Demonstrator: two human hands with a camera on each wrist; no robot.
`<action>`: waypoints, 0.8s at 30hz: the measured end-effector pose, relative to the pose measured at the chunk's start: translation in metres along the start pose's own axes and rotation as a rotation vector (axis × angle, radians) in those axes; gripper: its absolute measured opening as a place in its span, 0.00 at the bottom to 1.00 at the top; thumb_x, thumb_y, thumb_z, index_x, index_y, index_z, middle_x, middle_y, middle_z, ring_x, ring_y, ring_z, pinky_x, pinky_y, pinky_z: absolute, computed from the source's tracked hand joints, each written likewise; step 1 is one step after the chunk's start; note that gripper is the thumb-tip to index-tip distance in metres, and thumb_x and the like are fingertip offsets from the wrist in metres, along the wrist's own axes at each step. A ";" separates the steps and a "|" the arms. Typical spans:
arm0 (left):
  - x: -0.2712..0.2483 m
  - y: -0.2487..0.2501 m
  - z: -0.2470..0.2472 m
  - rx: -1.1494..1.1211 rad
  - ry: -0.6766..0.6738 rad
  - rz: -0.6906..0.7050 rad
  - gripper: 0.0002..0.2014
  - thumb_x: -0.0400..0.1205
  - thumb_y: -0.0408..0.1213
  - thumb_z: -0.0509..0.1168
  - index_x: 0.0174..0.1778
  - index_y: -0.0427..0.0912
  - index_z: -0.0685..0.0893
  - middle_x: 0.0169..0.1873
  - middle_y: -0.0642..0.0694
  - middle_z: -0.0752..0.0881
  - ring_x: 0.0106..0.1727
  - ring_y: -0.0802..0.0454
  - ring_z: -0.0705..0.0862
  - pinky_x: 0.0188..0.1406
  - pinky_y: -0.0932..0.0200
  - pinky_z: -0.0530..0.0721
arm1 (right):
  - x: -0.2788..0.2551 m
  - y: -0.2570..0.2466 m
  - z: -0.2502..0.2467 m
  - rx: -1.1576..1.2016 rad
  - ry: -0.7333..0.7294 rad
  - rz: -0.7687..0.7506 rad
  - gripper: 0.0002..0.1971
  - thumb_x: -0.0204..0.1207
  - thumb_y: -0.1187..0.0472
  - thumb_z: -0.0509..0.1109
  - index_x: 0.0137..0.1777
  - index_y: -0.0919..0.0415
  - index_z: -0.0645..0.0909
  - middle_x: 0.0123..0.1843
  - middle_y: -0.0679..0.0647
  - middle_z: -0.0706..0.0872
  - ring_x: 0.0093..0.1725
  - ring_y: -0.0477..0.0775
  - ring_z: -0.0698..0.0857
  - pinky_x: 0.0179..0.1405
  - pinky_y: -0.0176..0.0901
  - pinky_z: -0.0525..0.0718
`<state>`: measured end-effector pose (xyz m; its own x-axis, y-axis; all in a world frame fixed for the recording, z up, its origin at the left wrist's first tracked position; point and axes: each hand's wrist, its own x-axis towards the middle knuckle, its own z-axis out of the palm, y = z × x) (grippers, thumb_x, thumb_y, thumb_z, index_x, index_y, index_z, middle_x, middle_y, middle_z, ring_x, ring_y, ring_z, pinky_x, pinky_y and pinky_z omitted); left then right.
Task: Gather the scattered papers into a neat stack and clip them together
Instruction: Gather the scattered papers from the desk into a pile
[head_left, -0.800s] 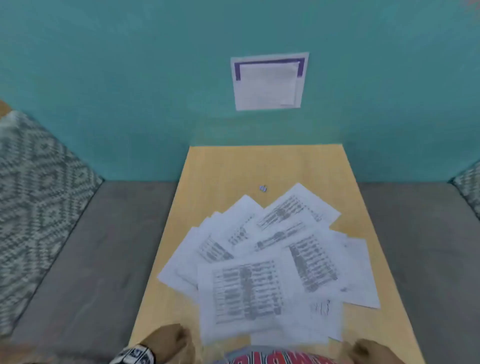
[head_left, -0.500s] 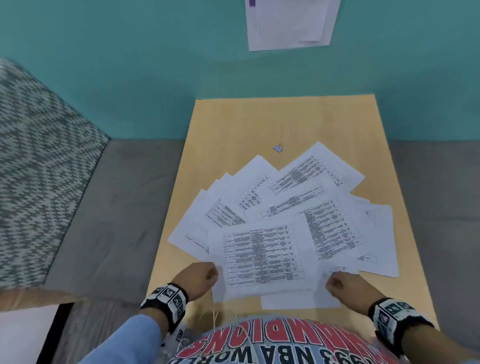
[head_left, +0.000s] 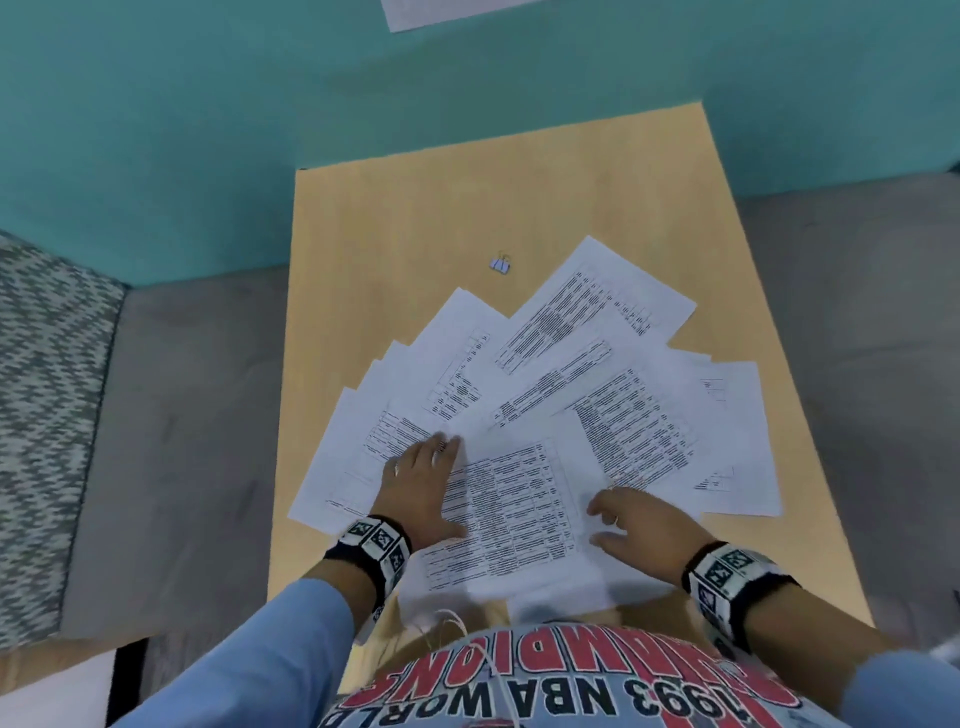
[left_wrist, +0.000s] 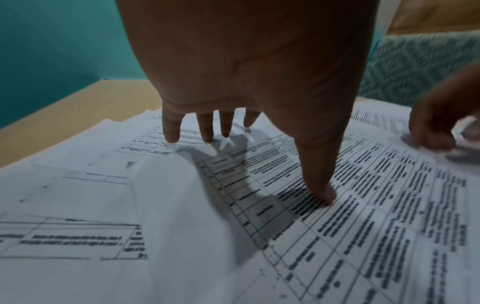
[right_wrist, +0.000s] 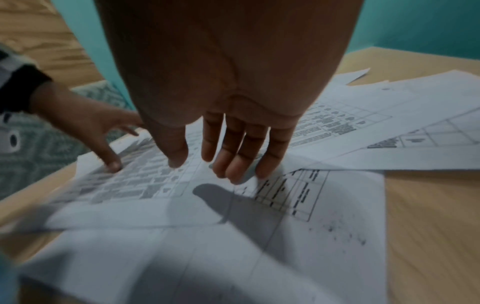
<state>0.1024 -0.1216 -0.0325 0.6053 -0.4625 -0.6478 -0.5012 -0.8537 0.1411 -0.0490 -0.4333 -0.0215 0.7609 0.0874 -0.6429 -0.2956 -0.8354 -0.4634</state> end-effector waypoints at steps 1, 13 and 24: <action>0.005 0.000 -0.002 0.010 0.004 -0.009 0.69 0.68 0.72 0.77 0.95 0.52 0.43 0.94 0.43 0.54 0.93 0.36 0.57 0.89 0.28 0.60 | 0.003 0.003 -0.008 0.031 0.053 -0.007 0.18 0.83 0.48 0.72 0.71 0.50 0.83 0.60 0.45 0.84 0.59 0.48 0.85 0.60 0.41 0.82; 0.018 -0.018 -0.030 0.025 -0.089 0.064 0.11 0.84 0.39 0.69 0.60 0.51 0.89 0.58 0.49 0.92 0.61 0.42 0.90 0.58 0.47 0.88 | 0.119 -0.021 -0.113 -0.450 0.101 -0.079 0.65 0.66 0.40 0.86 0.94 0.50 0.46 0.96 0.53 0.48 0.94 0.63 0.52 0.89 0.72 0.52; 0.004 -0.083 -0.042 -0.129 0.003 -0.143 0.08 0.79 0.45 0.77 0.52 0.51 0.89 0.46 0.50 0.93 0.49 0.45 0.90 0.43 0.54 0.84 | 0.139 -0.048 -0.122 -0.550 0.021 -0.097 0.50 0.50 0.33 0.89 0.74 0.45 0.76 0.78 0.55 0.72 0.77 0.64 0.72 0.84 0.70 0.64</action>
<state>0.1726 -0.0629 -0.0157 0.6667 -0.3347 -0.6660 -0.3263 -0.9344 0.1429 0.1420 -0.4479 -0.0145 0.7827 0.1716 -0.5983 0.1168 -0.9847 -0.1296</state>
